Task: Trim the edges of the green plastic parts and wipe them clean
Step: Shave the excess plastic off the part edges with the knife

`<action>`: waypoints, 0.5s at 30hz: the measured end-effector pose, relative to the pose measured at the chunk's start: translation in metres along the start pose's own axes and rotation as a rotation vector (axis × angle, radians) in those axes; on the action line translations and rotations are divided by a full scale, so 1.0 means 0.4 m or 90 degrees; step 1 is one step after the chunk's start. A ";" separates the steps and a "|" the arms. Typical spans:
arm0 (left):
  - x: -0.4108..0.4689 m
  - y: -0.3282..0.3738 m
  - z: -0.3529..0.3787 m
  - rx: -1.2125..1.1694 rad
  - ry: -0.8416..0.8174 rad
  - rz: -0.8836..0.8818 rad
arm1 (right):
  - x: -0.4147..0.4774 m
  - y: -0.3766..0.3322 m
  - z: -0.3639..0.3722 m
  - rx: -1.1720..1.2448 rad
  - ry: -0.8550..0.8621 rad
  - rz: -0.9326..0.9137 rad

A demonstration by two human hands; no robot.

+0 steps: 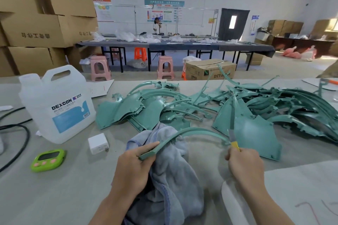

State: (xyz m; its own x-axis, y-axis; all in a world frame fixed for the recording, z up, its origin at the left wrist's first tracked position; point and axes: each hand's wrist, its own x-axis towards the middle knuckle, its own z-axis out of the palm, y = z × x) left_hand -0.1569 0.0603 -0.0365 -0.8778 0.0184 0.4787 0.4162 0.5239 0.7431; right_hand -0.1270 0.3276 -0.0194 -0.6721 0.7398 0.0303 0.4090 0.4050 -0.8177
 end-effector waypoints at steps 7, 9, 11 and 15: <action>-0.002 0.014 -0.002 -0.009 0.039 -0.023 | -0.112 -0.108 -0.009 0.075 -0.002 -0.369; -0.003 0.018 -0.009 -0.003 0.047 0.002 | -0.125 -0.163 -0.013 0.039 -0.152 -0.478; 0.000 0.019 -0.022 -0.039 0.034 0.008 | -0.131 -0.207 -0.013 -0.029 -0.262 -0.547; 0.016 0.028 -0.056 -0.201 0.041 -0.132 | -0.109 -0.252 -0.012 -0.071 -0.263 -0.592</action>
State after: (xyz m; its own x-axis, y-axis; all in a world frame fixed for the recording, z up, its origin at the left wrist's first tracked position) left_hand -0.1525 0.0472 -0.0149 -0.9385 -0.1191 0.3239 0.2926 0.2233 0.9298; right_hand -0.1358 0.2572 0.0644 -0.9041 -0.1275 0.4079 -0.3421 0.7879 -0.5121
